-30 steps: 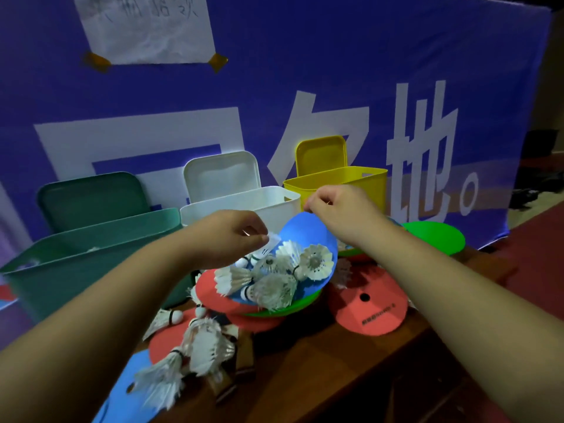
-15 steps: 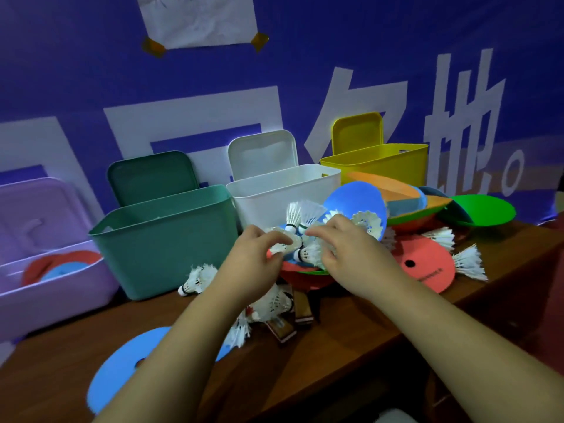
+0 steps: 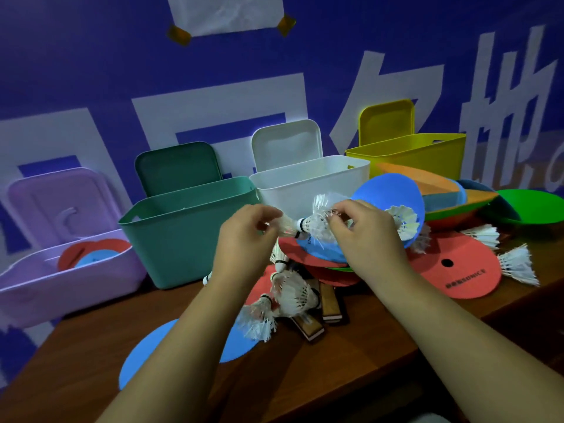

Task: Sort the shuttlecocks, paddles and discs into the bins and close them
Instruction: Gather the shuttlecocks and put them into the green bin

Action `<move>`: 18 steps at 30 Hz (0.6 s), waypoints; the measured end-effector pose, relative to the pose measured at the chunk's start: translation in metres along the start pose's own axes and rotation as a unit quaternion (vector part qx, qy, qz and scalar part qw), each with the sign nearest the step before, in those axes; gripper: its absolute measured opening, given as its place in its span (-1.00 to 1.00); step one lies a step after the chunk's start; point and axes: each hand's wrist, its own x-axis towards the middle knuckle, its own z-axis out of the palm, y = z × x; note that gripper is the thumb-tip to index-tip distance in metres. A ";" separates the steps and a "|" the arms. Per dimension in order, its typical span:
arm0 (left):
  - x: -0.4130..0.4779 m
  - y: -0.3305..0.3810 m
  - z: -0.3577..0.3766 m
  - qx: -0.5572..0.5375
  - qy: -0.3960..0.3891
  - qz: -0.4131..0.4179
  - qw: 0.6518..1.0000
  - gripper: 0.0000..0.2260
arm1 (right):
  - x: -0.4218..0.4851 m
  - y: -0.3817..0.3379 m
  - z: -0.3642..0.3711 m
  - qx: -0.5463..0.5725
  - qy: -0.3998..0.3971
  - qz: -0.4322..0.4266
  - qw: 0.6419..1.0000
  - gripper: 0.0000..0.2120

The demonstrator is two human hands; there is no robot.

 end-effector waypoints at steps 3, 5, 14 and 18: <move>0.014 -0.007 -0.026 0.003 0.030 0.001 1.000 -0.80 | 0.011 -0.017 0.016 0.036 -0.009 0.011 0.999 -0.90; 0.026 -0.013 -0.045 0.009 0.050 0.012 0.999 -0.79 | 0.019 -0.030 0.030 0.094 -0.021 0.041 0.995 -0.94; 0.085 -0.067 -0.119 0.107 0.168 0.010 0.980 -0.81 | 0.076 -0.104 0.092 0.192 -0.119 0.140 0.964 -0.79; 0.095 -0.097 -0.130 0.199 0.156 -0.029 0.967 -0.84 | 0.110 -0.124 0.124 0.185 -0.153 0.152 0.959 -0.89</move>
